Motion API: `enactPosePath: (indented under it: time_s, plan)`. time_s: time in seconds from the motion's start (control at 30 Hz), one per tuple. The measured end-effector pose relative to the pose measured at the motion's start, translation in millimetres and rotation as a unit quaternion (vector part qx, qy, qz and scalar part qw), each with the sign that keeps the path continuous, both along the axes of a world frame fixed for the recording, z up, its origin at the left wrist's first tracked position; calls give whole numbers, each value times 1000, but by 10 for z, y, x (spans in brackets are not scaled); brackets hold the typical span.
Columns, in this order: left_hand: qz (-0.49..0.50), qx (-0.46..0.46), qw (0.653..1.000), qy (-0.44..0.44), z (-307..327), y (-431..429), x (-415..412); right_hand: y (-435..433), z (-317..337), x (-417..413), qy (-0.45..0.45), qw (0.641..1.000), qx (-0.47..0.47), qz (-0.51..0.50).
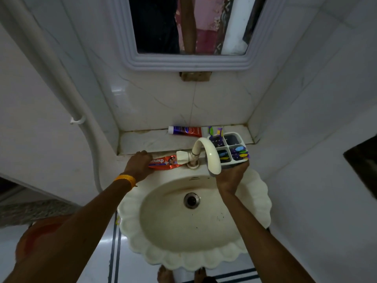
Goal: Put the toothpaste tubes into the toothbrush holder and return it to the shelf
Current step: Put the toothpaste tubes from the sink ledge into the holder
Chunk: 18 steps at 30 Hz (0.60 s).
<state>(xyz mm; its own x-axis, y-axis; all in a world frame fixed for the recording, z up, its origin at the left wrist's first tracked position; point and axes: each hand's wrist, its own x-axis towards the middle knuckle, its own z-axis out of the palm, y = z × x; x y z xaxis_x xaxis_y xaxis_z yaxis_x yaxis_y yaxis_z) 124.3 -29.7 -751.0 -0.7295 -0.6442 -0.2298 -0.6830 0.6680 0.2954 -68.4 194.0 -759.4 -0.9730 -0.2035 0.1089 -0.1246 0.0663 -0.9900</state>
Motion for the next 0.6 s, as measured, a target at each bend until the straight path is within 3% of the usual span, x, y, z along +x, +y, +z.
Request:
enactPosePath:
  time_s: [0.23,0.37,0.6]
  plan:
    - [30,63,986,152,439,-38,123,25,-211,-149,30,998,48,-17]
    - [59,25,972,228,852,-2,133,72,-260,-213,38,998,49,4]
    - [74,22,942,326,1773,218,-100,132,-149,-214,-45,994,93,45]
